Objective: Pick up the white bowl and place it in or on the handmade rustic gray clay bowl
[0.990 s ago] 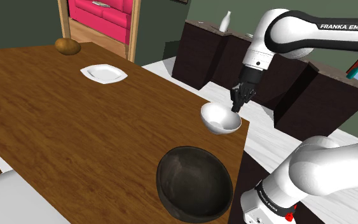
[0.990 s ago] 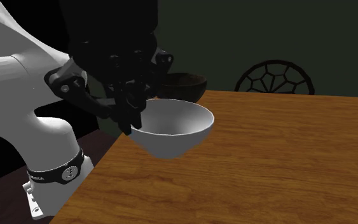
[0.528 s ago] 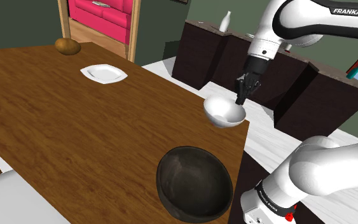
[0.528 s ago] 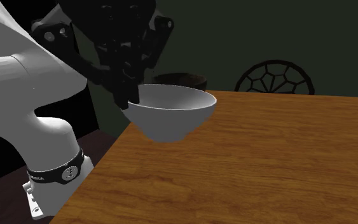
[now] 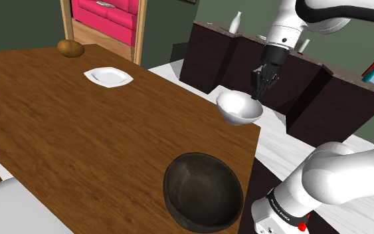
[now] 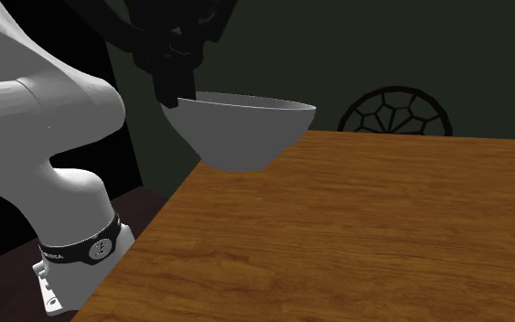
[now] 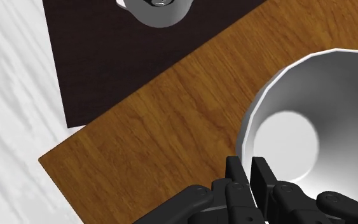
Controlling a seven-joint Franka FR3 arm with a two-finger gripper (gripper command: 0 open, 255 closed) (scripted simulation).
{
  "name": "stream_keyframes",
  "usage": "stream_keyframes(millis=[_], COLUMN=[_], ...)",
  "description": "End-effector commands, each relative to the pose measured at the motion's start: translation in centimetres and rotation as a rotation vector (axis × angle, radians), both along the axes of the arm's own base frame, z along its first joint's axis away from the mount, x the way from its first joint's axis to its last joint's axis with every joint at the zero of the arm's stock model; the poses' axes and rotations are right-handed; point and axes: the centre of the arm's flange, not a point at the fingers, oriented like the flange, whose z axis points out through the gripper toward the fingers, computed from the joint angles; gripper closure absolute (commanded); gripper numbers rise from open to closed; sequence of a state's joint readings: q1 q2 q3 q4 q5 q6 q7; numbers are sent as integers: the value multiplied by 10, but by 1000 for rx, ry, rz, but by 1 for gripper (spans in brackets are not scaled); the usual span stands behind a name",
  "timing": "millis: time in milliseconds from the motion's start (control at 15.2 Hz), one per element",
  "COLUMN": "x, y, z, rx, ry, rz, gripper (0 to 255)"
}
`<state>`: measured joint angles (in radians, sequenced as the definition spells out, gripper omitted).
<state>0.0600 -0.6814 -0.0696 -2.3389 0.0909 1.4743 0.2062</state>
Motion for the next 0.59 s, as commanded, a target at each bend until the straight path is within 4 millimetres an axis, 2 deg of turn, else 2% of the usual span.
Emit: stream_keyframes(millis=[0,396,528], x=[0,0,-13], y=[-1,-1,22], z=[11,39,44], rx=[0,0,0], ry=[0,0,0], rz=[0,0,0], gripper=[255,255,255])
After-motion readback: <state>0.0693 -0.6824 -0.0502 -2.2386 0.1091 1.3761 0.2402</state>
